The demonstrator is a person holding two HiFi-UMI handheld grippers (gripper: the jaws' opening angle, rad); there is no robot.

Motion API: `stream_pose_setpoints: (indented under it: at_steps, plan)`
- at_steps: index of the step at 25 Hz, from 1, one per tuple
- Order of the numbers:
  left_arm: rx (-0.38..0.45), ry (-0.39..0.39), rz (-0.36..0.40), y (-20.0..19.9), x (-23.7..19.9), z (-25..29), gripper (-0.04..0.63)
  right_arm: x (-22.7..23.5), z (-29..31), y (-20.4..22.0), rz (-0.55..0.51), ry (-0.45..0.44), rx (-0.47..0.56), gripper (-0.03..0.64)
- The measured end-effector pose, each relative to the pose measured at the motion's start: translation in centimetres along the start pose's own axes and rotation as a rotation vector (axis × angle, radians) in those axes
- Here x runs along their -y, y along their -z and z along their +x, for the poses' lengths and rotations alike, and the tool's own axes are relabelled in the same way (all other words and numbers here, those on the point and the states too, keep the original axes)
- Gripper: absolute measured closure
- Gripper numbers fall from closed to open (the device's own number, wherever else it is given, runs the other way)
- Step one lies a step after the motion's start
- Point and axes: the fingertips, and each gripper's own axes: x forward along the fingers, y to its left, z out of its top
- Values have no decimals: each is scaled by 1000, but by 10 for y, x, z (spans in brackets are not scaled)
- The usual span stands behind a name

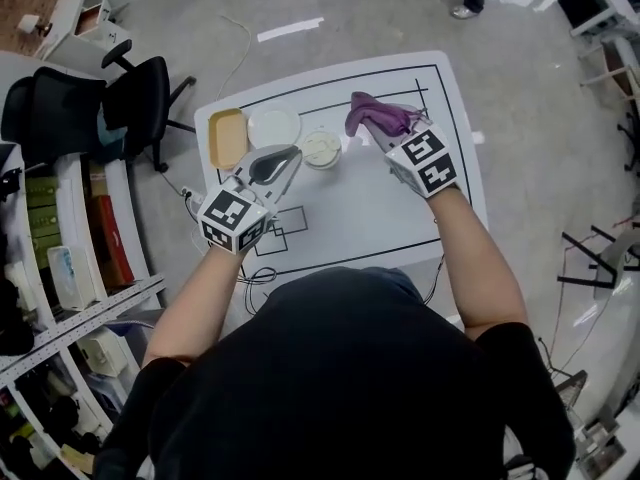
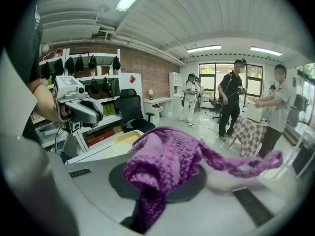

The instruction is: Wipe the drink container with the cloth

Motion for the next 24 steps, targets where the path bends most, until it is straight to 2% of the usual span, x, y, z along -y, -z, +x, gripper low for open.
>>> stream_pose_setpoints:
  at_steps: [5, 12, 18, 24]
  plan:
    - [41, -14, 15, -12, 11, -41, 568, -16, -53, -34, 83, 51, 70, 549]
    - [102, -51, 26, -29, 19, -88, 568, -40, -106, -68, 95, 113, 151, 548]
    - [152, -70, 27, -40, 30, -128, 568, -69, -140, -82, 102, 143, 188, 548]
    - [169, -83, 27, -38, 42, -172, 568, -101, -166, -80, 162, 162, 215, 548]
